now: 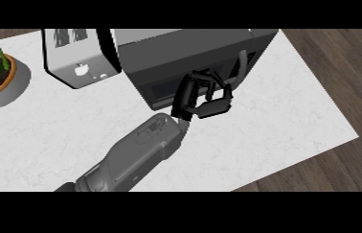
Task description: Pick up the milk, place it into the microwave and close the microwave
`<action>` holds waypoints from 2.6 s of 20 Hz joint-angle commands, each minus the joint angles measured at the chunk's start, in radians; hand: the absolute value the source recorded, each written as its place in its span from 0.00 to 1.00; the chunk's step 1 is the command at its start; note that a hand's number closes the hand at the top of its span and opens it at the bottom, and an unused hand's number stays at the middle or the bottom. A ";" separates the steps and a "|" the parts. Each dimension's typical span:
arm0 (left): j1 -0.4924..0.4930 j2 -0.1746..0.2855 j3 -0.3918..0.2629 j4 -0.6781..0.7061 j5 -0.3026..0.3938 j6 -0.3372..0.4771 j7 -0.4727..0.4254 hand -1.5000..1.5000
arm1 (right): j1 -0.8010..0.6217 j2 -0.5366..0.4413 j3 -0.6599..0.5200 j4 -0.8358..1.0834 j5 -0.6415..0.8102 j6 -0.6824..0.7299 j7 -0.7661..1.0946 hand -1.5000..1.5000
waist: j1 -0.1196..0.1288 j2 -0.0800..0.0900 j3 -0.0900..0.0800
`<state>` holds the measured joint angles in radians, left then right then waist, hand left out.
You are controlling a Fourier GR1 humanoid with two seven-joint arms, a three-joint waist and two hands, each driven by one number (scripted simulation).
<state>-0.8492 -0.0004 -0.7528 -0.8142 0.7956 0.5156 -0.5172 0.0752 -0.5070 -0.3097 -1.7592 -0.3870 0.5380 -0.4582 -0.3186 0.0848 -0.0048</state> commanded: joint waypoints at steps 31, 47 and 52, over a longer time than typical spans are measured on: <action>-0.117 0.000 -0.015 0.111 0.169 -0.020 -0.158 1.00 | -0.160 -0.225 -0.148 0.147 -0.029 0.040 0.040 0.00 | -0.020 0.024 0.006; -0.138 0.000 -0.051 0.130 0.227 -0.023 -0.195 1.00 | -0.220 -0.237 -0.163 0.293 -0.143 0.109 0.040 0.00 | -0.008 0.033 0.008; -0.136 0.000 -0.066 0.139 0.239 -0.025 -0.213 1.00 | -0.242 -0.267 -0.169 0.330 -0.155 0.129 0.048 0.00 | 0.001 0.036 0.009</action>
<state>-0.9108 -0.0005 -0.8569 -0.7504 1.0188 0.5024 -0.7484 -0.1513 -0.7576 -0.4757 -1.4574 -0.5295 0.6423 -0.4072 -0.3148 0.1059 0.0065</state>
